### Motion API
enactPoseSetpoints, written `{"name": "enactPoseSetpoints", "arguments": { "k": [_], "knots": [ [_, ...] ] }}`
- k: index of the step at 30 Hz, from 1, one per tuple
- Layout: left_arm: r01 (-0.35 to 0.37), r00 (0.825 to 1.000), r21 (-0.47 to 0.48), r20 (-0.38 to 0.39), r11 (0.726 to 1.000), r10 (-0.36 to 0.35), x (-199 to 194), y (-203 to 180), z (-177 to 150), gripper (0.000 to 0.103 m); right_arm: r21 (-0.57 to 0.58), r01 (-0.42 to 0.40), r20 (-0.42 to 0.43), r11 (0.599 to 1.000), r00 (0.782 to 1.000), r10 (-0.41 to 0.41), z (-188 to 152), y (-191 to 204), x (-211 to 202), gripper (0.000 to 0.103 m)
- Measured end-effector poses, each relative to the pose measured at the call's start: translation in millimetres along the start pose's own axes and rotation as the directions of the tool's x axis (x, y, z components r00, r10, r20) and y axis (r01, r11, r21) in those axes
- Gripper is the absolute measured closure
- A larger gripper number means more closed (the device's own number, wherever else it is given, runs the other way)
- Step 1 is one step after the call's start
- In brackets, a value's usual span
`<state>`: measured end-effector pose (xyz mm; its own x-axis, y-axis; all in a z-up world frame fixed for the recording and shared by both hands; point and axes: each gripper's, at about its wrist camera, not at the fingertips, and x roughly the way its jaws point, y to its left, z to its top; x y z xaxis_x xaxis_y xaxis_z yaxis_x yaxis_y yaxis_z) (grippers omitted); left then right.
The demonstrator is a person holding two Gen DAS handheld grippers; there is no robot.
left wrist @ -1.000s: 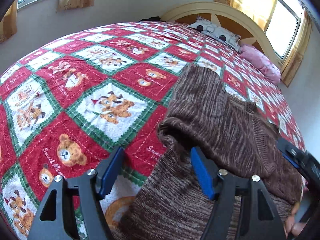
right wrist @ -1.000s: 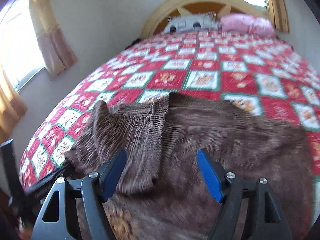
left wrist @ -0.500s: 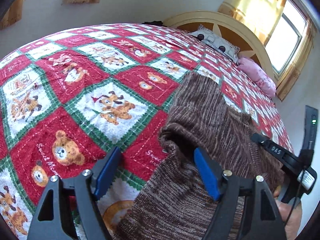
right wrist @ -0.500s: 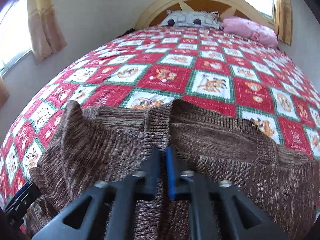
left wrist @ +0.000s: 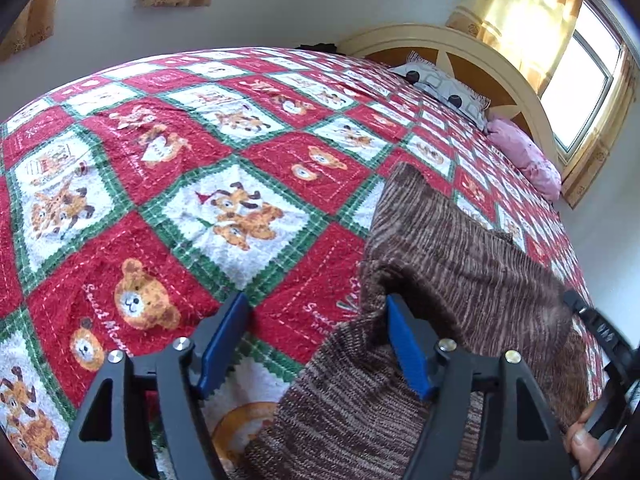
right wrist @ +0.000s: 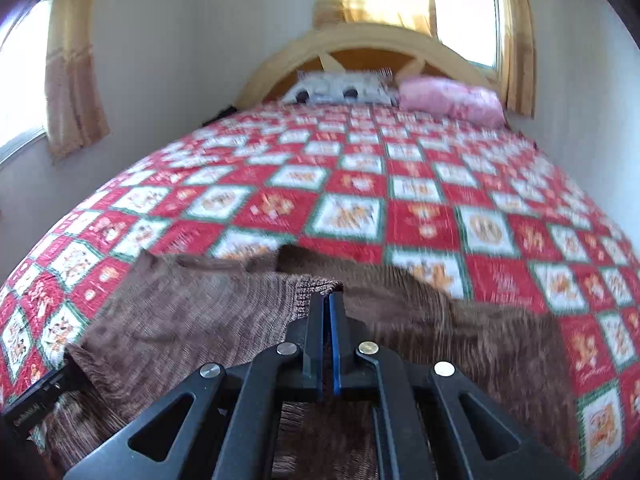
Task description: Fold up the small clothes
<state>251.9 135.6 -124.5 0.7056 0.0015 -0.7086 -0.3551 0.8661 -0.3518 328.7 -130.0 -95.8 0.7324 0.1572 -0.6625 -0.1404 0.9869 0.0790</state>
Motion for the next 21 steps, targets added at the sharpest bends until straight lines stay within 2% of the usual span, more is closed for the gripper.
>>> {"name": "enactPoseSetpoints", "arguments": {
  "k": [3,6,9,11,13,15,19,20,21],
  "knots": [
    [0.003,1.000,-0.006,0.003,1.000,-0.003,0.2,1.2,0.0,0.031,0.065,-0.090,-0.097,0.994,0.991,0.096,-5.4,-10.0,22.9,0.101],
    [0.012,1.000,-0.021,0.006,1.000,-0.012,0.2,3.5,0.2,0.031,0.166,-0.168,-0.053,0.972,0.982,0.179,-0.9,-30.3,12.0,0.100],
    [0.012,1.000,-0.023,0.008,1.000,-0.012,0.1,3.9,0.4,0.031,0.280,-0.181,0.006,0.943,0.982,0.187,-3.3,-57.2,-13.2,0.100],
    [0.011,1.000,-0.021,0.007,1.000,-0.011,0.2,4.7,0.1,0.031,0.288,-0.166,0.010,0.943,0.985,0.170,-13.8,-64.3,-28.4,0.100],
    [0.011,1.000,-0.021,0.008,1.000,-0.011,-0.5,5.4,-0.2,0.031,0.268,-0.183,-0.016,0.946,0.981,0.194,-25.9,-62.5,-34.9,0.100],
    [0.011,1.000,-0.021,0.008,1.000,-0.011,-0.5,4.4,-0.4,0.031,0.266,-0.245,-0.057,0.932,0.962,0.269,-38.2,-55.4,-35.3,0.100],
    [0.010,1.000,-0.021,0.008,1.000,-0.010,-0.8,4.5,-0.6,0.031,0.325,-0.367,-0.081,0.871,0.907,0.413,-56.6,-41.6,-31.2,0.099],
    [0.010,1.000,-0.021,0.008,1.000,-0.010,-0.8,4.3,-0.6,0.031,0.325,-0.380,-0.101,0.866,0.896,0.432,-58.8,-35.4,-26.1,0.096],
    [0.010,1.000,-0.021,0.008,1.000,-0.010,-0.9,5.2,-0.5,0.031,0.319,-0.383,-0.122,0.867,0.890,0.439,-60.4,-29.6,-20.8,0.082]
  ]
}}
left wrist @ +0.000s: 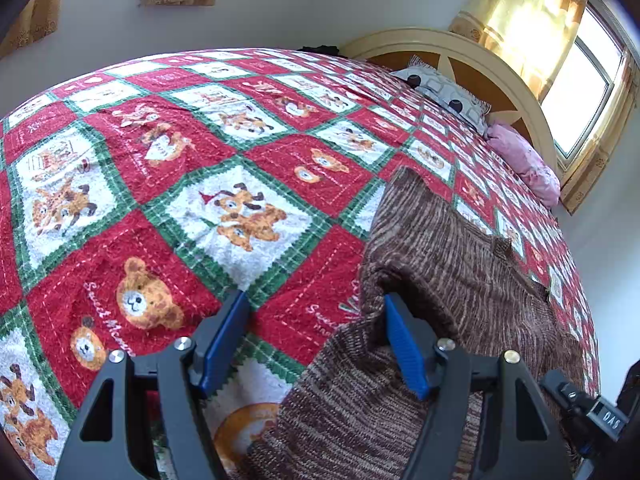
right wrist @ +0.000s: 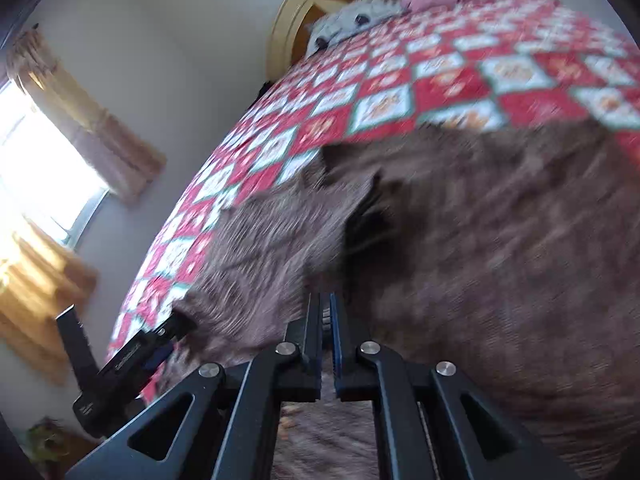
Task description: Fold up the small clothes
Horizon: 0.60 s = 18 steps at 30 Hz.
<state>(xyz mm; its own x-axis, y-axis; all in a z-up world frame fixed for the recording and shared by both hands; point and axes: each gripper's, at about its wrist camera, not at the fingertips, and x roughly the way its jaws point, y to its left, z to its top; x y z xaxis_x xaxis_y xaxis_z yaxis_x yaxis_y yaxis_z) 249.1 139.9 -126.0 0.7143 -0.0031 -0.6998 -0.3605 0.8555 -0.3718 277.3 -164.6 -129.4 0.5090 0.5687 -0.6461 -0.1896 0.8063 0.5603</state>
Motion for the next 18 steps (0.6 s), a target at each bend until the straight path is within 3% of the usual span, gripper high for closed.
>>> {"name": "enactPoseSetpoints", "arguments": {
  "k": [1,4,9,12,16,18],
  "knots": [
    [0.001,1.000,-0.001,0.000,1.000,-0.001,-0.1,0.2,-0.1,0.031,0.000,-0.019,-0.007,1.000,1.000,0.019,-1.5,1.6,4.5,0.067],
    [0.001,1.000,-0.001,0.001,1.000,-0.001,-0.1,-0.2,-0.2,0.031,0.017,-0.057,0.013,0.998,0.998,0.057,-1.2,5.6,4.1,0.049],
    [-0.001,1.000,0.002,0.001,1.000,0.001,-1.0,-0.2,0.2,0.031,-0.061,-0.028,0.001,0.998,1.000,0.028,14.3,27.6,14.0,0.049],
    [-0.005,1.000,0.005,0.000,1.000,0.005,-0.6,-0.8,0.1,0.031,-0.065,-0.119,-0.016,0.991,0.993,0.118,33.5,48.4,20.6,0.049],
    [-0.004,1.000,0.006,0.000,1.000,0.004,-1.3,-1.2,0.2,0.031,-0.040,-0.266,-0.036,0.963,0.964,0.265,56.3,65.2,19.6,0.049],
    [-0.002,1.000,0.004,0.001,1.000,0.002,-1.6,-1.4,0.0,0.031,-0.072,-0.203,0.020,0.977,0.979,0.205,59.8,64.3,6.4,0.049]
  ]
}}
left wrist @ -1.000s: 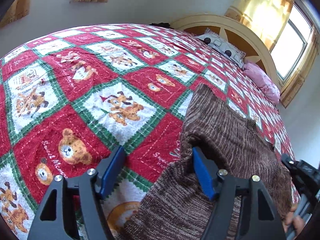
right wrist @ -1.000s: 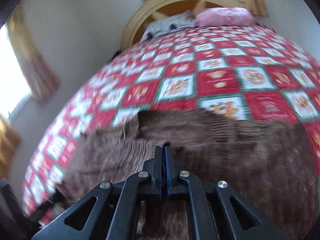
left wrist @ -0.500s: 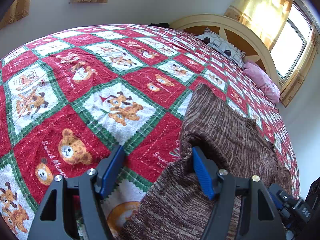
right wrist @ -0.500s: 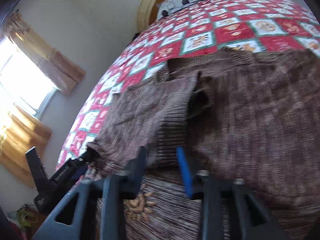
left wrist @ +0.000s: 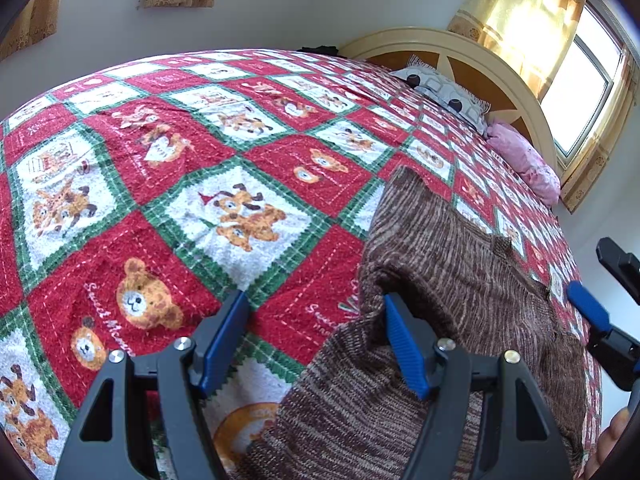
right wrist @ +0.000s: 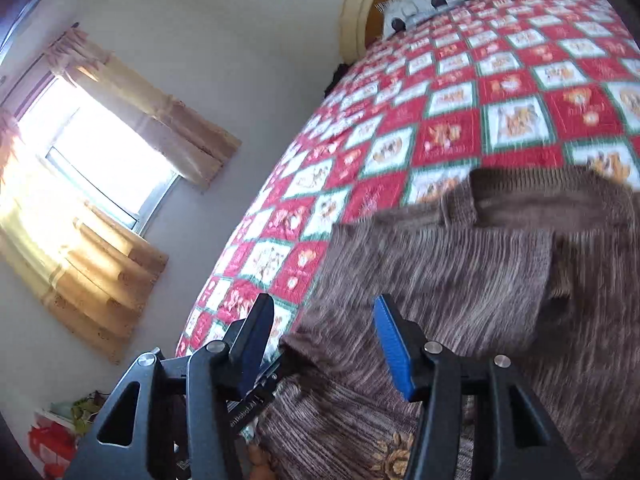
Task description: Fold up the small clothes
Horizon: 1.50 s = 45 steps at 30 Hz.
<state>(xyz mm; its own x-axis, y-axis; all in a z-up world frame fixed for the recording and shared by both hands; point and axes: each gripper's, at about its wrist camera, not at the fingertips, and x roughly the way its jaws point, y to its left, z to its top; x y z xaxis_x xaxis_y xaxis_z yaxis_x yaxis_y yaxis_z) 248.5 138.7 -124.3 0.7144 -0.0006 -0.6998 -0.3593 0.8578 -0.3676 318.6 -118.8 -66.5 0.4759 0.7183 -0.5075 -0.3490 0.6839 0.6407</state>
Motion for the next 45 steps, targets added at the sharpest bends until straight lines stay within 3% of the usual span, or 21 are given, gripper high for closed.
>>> {"name": "enactPoseSetpoints", "arguments": {
  "k": [3,6,8,9,11,12,13,15,16,18,20,23,24,32,34,35,36,39,40,42,45],
  "knots": [
    [0.022,1.000,-0.004,0.007,1.000,-0.022,-3.5,0.5,-0.4,0.031,0.016,0.113,0.095,0.993,0.989,-0.114,-3.7,-19.5,-25.6,0.050],
    [0.054,0.999,0.025,-0.001,0.998,-0.054,-8.8,-2.8,-1.6,0.030,0.060,0.174,0.082,0.983,0.981,-0.178,-15.6,-45.0,-39.1,0.056],
    [0.114,0.993,0.156,-0.011,0.981,-0.114,-20.1,-21.5,-6.3,0.030,0.044,0.270,0.094,0.962,0.957,-0.273,-28.4,-56.8,-50.0,0.056],
    [0.133,0.991,0.265,-0.013,0.955,-0.134,-27.4,-37.3,-11.5,0.030,0.040,0.311,0.103,0.949,0.944,-0.314,-33.3,-61.8,-53.5,0.056],
    [0.149,0.986,0.463,-0.003,0.874,-0.166,-41.9,-68.5,-25.2,0.029,0.046,0.377,0.114,0.925,0.918,-0.380,-44.3,-75.9,-55.2,0.055],
    [0.163,0.981,0.571,-0.005,0.805,-0.196,-50.3,-86.9,-35.3,0.025,0.067,0.376,0.104,0.924,0.919,-0.381,-49.0,-85.6,-54.5,0.055],
    [0.183,0.972,0.673,-0.017,0.716,-0.233,-58.4,-107.1,-47.6,0.021,0.102,0.343,0.099,0.934,0.930,-0.353,-51.2,-95.9,-53.5,0.055],
    [0.185,0.960,0.798,-0.023,0.573,-0.278,-66.2,-138.7,-67.5,0.006,0.142,0.305,0.133,0.942,0.937,-0.324,-51.0,-104.0,-63.4,0.055],
    [0.173,0.958,0.835,-0.020,0.523,-0.285,-65.5,-151.4,-74.1,0.005,0.147,0.304,0.143,0.941,0.935,-0.324,-50.8,-105.8,-66.8,0.056],
    [0.159,0.957,0.867,-0.018,0.472,-0.289,-59.3,-168.4,-76.5,0.004,0.152,0.291,0.142,0.944,0.939,-0.313,-52.5,-110.2,-67.0,0.055],
    [0.159,0.962,0.874,-0.034,0.458,-0.270,-42.3,-184.4,-73.4,0.007,0.159,0.276,0.145,0.948,0.943,-0.299,-51.3,-113.4,-67.5,0.056],
    [0.248,0.958,0.846,-0.141,0.471,-0.251,-19.9,-189.4,-67.2,0.032,0.172,0.255,0.150,0.952,0.948,-0.281,-55.0,-116.2,-68.8,0.055],
    [0.286,0.952,0.830,-0.190,0.479,-0.239,-10.8,-189.8,-66.4,0.035,0.177,0.247,0.151,0.953,0.950,-0.275,-54.7,-117.6,-68.9,0.055],
    [0.215,0.974,0.893,-0.165,0.396,-0.157,-3.7,-198.8,-94.1,0.031,0.189,0.228,0.153,0.955,0.954,-0.258,-54.4,-117.4,-71.0,0.055],
    [0.260,0.965,0.866,-0.213,0.428,-0.156,0.4,-194.9,-86.8,0.034,0.189,0.228,0.153,0.955,0.954,-0.258,-54.6,-117.1,-71.3,0.055],
    [0.284,0.958,0.846,-0.235,0.451,-0.163,0.3,-190.6,-80.4,0.043,0.189,0.227,0.154,0.955,0.954,-0.258,-54.6,-117.2,-71.4,0.055],
    [0.332,0.943,0.800,-0.276,0.500,-0.185,3.2,-185.7,-71.7,0.058,0.189,0.227,0.154,0.955,0.954,-0.257,-54.5,-117.2,-71.3,0.055],
    [0.444,0.895,0.614,-0.344,0.652,-0.284,15.9,-158.8,-42.4,0.078,0.188,0.229,0.154,0.955,0.954,-0.259,-54.7,-117.0,-71.5,0.055],
    [0.472,0.878,0.513,-0.349,0.717,-0.328,21.4,-141.7,-28.7,0.080,0.188,0.229,0.154,0.955,0.953,-0.259,-54.4,-117.1,-71.2,0.055],
    [0.498,0.857,0.355,-0.340,0.791,-0.387,30.5,-114.9,-12.4,0.081,0.189,0.230,0.155,0.955,0.953,-0.260,-55.6,-116.1,-71.8,0.055],
    [0.542,0.821,0.193,-0.330,0.818,-0.467,38.9,-90.2,-1.9,0.083,0.185,0.236,0.156,0.954,0.952,-0.265,-56.0,-114.2,-70.6,0.055]
  ]
}}
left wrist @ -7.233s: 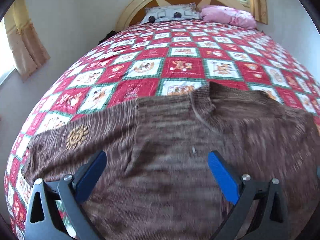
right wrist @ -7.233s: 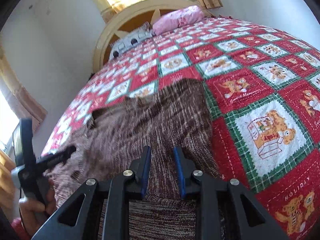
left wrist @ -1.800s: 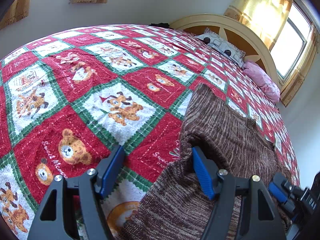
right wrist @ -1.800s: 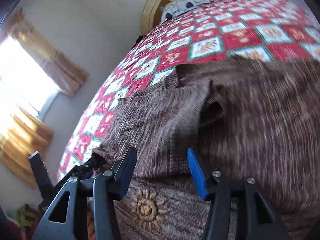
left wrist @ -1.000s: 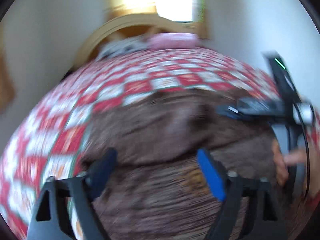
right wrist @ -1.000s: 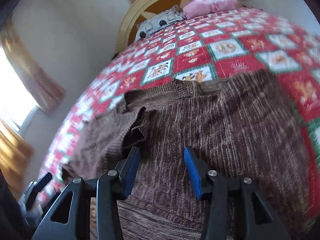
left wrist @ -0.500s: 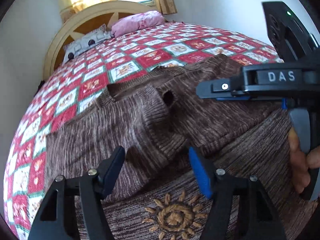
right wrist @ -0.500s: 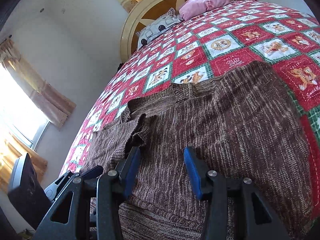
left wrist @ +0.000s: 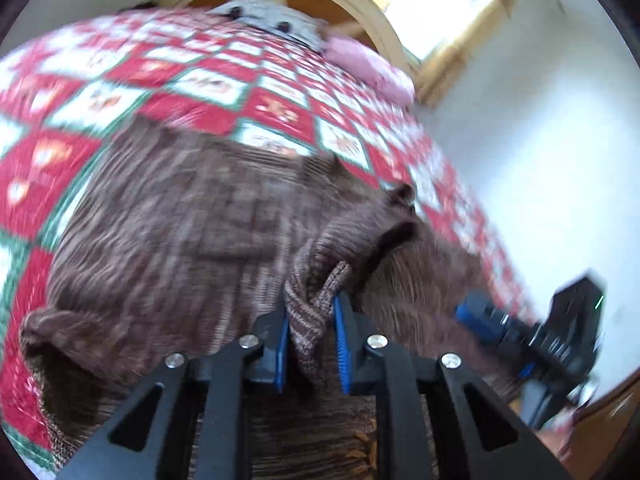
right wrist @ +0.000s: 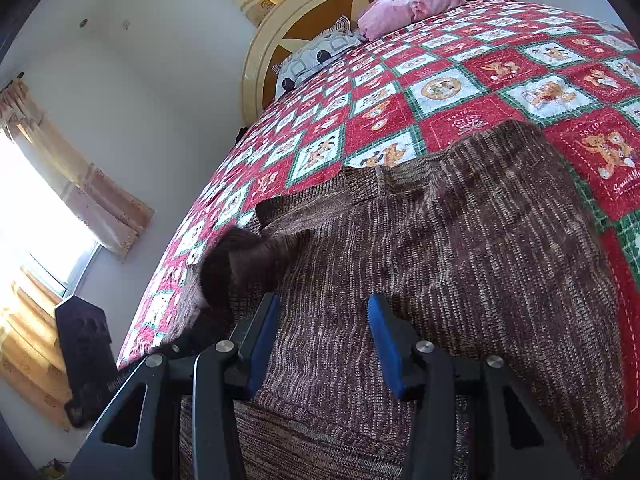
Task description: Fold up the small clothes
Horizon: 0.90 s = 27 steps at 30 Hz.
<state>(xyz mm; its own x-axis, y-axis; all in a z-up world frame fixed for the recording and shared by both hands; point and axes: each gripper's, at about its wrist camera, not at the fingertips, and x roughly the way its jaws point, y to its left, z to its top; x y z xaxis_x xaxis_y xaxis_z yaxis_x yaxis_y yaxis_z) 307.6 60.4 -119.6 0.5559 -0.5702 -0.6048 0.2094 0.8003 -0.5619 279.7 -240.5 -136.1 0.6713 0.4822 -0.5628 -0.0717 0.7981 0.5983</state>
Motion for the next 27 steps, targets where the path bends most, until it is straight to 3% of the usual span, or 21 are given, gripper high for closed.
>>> {"name": "enactPoseSetpoints", "arguments": {
  "k": [5,6,7,9,13,16,19,23,24,26,27],
  "knots": [
    [0.079,0.996,-0.058,0.051,0.995,-0.076,-8.2,7.7,-4.3,0.083,-0.060,0.032,0.002,0.998,0.999,-0.032,-2.2,12.0,1.5,0.056],
    [0.086,0.995,-0.069,0.066,0.994,-0.081,-10.9,8.6,-5.1,0.083,-0.087,0.046,0.002,0.995,0.999,-0.046,-3.1,18.4,2.4,0.060],
    [0.093,0.993,-0.081,0.078,0.992,-0.087,-13.1,10.3,-5.8,0.083,-0.105,0.058,0.001,0.993,0.998,-0.059,-3.4,22.5,3.3,0.079],
    [0.104,0.992,-0.095,0.085,0.990,-0.096,-12.5,12.4,-5.2,0.083,-0.169,0.111,0.000,0.979,0.994,-0.113,-2.6,40.3,6.6,0.090],
    [0.136,0.986,-0.082,0.105,0.987,-0.127,-19.0,15.1,-1.6,0.083,-0.253,0.078,-0.024,0.964,0.996,-0.087,-0.4,73.6,22.9,0.090],
    [0.134,0.986,-0.073,0.109,0.988,-0.125,-19.1,16.4,-0.2,0.083,-0.209,-0.020,-0.126,0.978,0.992,-0.007,-0.4,83.1,53.5,0.090],
    [0.140,0.985,-0.094,0.110,0.986,-0.129,-19.0,21.8,0.6,0.083,-0.230,-0.034,-0.230,0.973,0.973,-0.020,-7.7,88.7,87.7,0.090],
    [0.138,0.985,-0.095,0.114,0.986,-0.127,-19.4,23.1,0.1,0.083,-0.187,-0.074,-0.235,0.980,0.972,0.028,5.3,89.5,84.5,0.090],
    [0.130,0.986,-0.084,0.111,0.988,-0.120,-19.1,20.5,0.4,0.083,-0.155,-0.105,-0.247,0.982,0.967,0.065,11.2,89.1,84.5,0.089],
    [0.122,0.987,-0.071,0.110,0.990,-0.114,-17.9,18.7,0.3,0.083,-0.072,-0.180,-0.273,0.981,0.950,0.154,24.4,90.3,86.1,0.066],
    [0.119,0.988,-0.066,0.111,0.991,-0.111,-17.8,18.0,0.4,0.083,-0.058,-0.199,-0.260,0.978,0.949,0.177,28.2,92.0,85.3,0.047]
  ]
}}
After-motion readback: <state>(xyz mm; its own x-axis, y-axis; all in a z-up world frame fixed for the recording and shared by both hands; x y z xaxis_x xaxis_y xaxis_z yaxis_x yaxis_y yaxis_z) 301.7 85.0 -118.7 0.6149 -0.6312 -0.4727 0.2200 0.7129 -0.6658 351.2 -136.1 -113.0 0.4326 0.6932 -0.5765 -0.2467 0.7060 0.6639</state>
